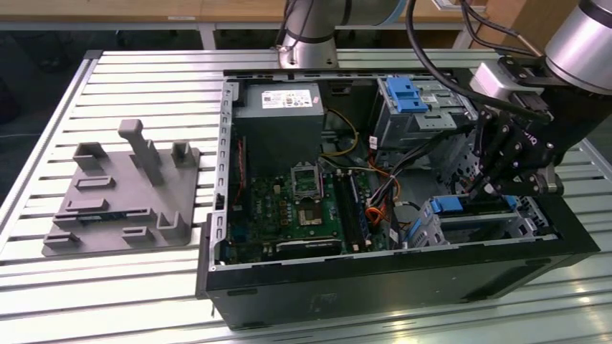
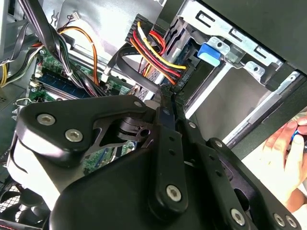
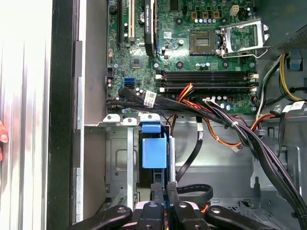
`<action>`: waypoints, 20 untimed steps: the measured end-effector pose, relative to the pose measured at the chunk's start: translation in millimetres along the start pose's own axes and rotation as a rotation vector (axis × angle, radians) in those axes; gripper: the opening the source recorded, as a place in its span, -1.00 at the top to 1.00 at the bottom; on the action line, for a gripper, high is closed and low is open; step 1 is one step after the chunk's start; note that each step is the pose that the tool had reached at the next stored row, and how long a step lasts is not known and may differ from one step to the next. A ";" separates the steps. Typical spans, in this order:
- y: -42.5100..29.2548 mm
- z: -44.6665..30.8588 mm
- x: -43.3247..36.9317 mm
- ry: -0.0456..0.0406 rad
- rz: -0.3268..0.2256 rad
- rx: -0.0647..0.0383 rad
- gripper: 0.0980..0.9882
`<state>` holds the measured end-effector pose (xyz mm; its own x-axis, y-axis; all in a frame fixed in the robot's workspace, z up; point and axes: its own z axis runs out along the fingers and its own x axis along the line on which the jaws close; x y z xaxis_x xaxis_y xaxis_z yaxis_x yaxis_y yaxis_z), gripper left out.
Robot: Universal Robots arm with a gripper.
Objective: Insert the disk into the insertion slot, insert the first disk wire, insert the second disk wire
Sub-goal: 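Insert the second disk wire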
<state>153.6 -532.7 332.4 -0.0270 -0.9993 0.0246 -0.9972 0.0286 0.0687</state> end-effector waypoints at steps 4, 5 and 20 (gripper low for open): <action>-0.6 0.2 -0.1 0.0003 -0.001 0.000 0.89; -0.9 0.4 -0.2 0.0003 -0.002 0.000 0.89; -2.1 4.0 2.2 0.0007 -0.021 0.000 0.89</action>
<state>155.3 -535.0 328.3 -0.0063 -0.9997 0.0238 -0.9976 0.0079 0.0689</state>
